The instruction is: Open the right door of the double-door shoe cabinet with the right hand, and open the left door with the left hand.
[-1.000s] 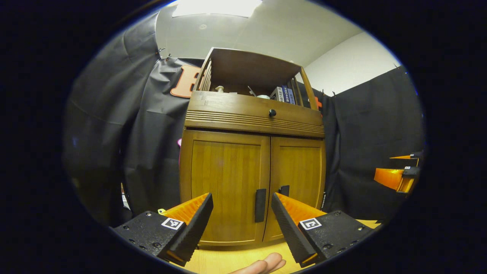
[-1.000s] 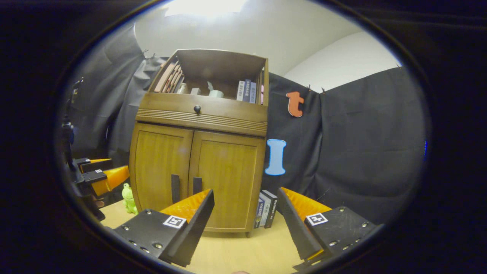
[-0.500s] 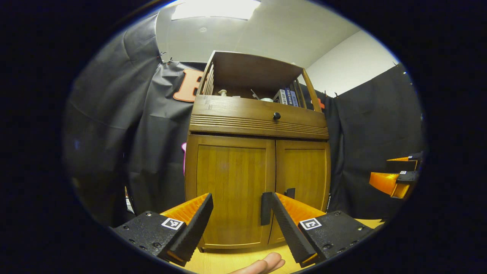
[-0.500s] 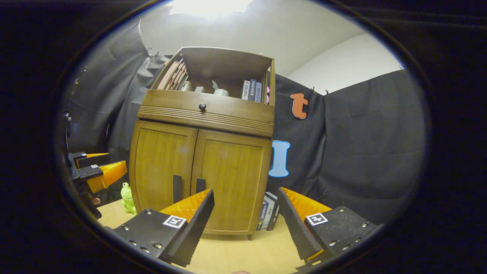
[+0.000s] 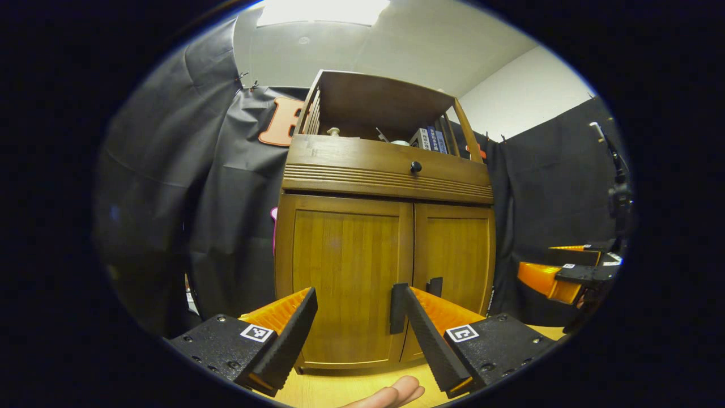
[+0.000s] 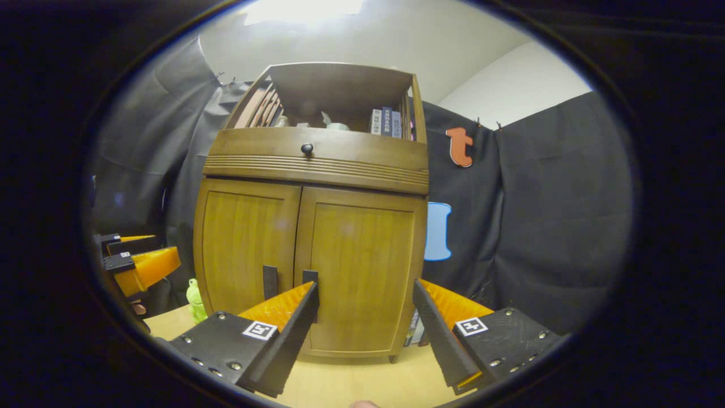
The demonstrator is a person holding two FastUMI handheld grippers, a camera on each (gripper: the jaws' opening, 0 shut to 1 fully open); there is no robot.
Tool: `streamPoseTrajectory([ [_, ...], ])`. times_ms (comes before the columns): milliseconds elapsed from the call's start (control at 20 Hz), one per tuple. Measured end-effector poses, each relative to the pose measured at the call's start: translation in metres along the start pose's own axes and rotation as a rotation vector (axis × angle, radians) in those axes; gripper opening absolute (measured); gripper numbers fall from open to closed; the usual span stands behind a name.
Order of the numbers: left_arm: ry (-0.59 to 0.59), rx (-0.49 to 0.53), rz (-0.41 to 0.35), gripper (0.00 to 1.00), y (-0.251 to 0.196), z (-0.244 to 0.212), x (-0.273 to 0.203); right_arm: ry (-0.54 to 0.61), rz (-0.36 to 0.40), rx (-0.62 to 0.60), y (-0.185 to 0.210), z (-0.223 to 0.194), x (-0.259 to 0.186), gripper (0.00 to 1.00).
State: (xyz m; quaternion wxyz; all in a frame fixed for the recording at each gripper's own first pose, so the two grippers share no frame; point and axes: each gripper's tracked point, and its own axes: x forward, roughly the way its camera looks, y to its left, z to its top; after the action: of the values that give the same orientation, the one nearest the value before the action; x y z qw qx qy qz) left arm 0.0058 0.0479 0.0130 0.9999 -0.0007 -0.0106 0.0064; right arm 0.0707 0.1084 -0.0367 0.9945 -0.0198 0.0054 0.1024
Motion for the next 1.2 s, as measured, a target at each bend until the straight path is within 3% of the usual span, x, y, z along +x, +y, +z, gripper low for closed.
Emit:
streamPoseTrajectory([
  [150, 0.022, -0.016, -0.006, 0.92, 0.0, -0.006, 0.004, 0.026, 0.038, 0.018, 0.015, -0.011, 0.037, 0.99],
  [450, 0.038, -0.033, -0.004, 0.91, 0.004, -0.013, 0.008, 0.082, 0.125, 0.078, 0.063, -0.036, 0.094, 0.95],
  [550, 0.049, -0.036, -0.016, 0.91, 0.0, -0.016, 0.01, 0.093, 0.159, 0.087, 0.085, -0.044, 0.107, 0.99],
  [600, 0.049, -0.03, -0.029, 0.95, -0.005, -0.016, 0.009, 0.103, 0.169, 0.088, 0.094, -0.048, 0.114, 0.99],
  [750, 0.062, -0.056, -0.037, 0.91, -0.011, -0.021, 0.008, 0.13, 0.15, 0.085, 0.107, -0.065, 0.129, 0.94],
  [800, 0.068, -0.074, -0.05, 0.92, -0.018, -0.023, 0.008, 0.12, 0.117, 0.095, 0.104, -0.064, 0.134, 0.99],
  [900, 0.095, -0.057, -0.096, 0.95, -0.034, -0.03, 0.008, 0.129, 0.122, 0.116, 0.111, -0.067, 0.141, 0.94],
  [950, 0.099, -0.049, -0.112, 0.92, -0.041, -0.032, 0.009, 0.139, 0.106, 0.113, 0.11, -0.07, 0.143, 0.89],
  [1050, 0.11, -0.055, -0.122, 0.95, -0.047, -0.037, 0.006, 0.154, 0.018, 0.085, 0.091, -0.075, 0.146, 0.49],
  [1150, 0.126, -0.059, -0.133, 0.95, -0.057, -0.043, 0.004, 0.175, 0.062, 0.115, 0.097, -0.078, 0.151, 0.1],
  [1200, 0.132, -0.055, -0.14, 0.91, -0.061, -0.045, 0.002, 0.177, 0.073, 0.134, 0.098, -0.076, 0.148, 0.22],
])
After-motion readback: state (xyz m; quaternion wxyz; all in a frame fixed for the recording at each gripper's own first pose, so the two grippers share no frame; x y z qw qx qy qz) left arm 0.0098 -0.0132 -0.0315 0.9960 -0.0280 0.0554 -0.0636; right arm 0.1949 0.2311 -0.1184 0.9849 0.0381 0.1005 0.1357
